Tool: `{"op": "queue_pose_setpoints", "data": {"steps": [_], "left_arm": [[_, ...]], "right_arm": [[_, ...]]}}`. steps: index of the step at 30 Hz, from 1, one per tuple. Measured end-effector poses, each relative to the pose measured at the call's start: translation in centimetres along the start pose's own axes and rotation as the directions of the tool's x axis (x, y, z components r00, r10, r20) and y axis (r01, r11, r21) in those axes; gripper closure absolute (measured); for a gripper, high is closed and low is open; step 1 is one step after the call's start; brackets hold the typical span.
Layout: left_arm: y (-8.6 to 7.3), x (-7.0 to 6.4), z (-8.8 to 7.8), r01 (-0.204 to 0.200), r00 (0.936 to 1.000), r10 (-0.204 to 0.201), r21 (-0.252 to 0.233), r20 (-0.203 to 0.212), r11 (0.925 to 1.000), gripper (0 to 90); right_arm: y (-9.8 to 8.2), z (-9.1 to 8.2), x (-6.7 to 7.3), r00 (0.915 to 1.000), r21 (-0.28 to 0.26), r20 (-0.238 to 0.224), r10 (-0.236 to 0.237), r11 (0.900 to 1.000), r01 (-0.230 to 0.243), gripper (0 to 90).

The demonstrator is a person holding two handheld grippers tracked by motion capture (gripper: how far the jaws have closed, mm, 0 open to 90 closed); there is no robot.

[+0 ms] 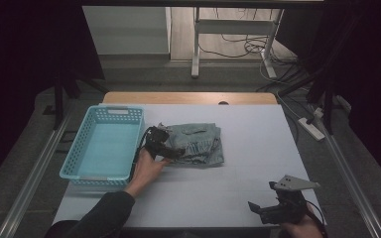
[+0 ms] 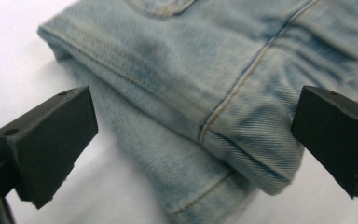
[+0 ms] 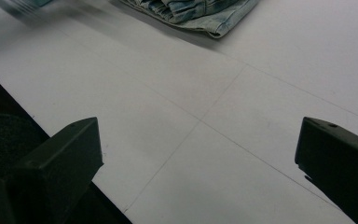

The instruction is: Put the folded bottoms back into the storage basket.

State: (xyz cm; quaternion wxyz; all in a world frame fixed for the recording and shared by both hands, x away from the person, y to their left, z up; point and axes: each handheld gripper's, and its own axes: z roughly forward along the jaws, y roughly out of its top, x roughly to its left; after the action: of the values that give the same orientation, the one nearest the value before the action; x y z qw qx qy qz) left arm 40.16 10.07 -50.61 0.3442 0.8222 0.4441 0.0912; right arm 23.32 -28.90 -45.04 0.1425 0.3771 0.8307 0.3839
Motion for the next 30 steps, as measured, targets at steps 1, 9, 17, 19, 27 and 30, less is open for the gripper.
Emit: {"op": "queue_pose_setpoints", "data": {"steps": [1,9,17,19,27,30], "left_arm": [[-0.1,0.1,0.3,0.002,1.0,-0.002,0.014,-0.004,0.9999,0.0],[-0.9,0.6,1.6,0.062,0.9971,-0.065,0.063,0.04,0.9961,0.0],[-1.4,0.5,1.9,0.037,0.9957,-0.045,0.108,0.081,0.9934,5.0],[-1.4,0.5,1.7,0.03,0.995,-0.04,0.111,0.092,0.9934,9.8],[-1.3,-0.3,1.1,-0.005,0.9911,-0.012,0.127,0.133,0.9919,44.4],[-1.2,-0.6,1.0,-0.032,0.9933,0.018,0.123,0.114,0.9919,49.9]], "right_arm": [[0.0,0.0,0.0,1.0,0.0,0.0,0.0,1.0,0.0,0.8],[0.0,0.0,0.0,1.0,0.002,0.001,-0.003,1.0,0.003,0.8],[0.0,0.0,0.1,1.0,0.001,0.0,-0.009,1.0,0.009,0.8],[0.0,0.0,0.1,0.9999,0.0,0.0,-0.01,1.0,0.01,0.8],[0.1,0.1,0.1,0.9999,0.007,0.0,-0.014,1.0,0.014,0.8],[0.1,0.1,0.2,0.9999,0.007,0.0,-0.016,1.0,0.016,0.8]]}}
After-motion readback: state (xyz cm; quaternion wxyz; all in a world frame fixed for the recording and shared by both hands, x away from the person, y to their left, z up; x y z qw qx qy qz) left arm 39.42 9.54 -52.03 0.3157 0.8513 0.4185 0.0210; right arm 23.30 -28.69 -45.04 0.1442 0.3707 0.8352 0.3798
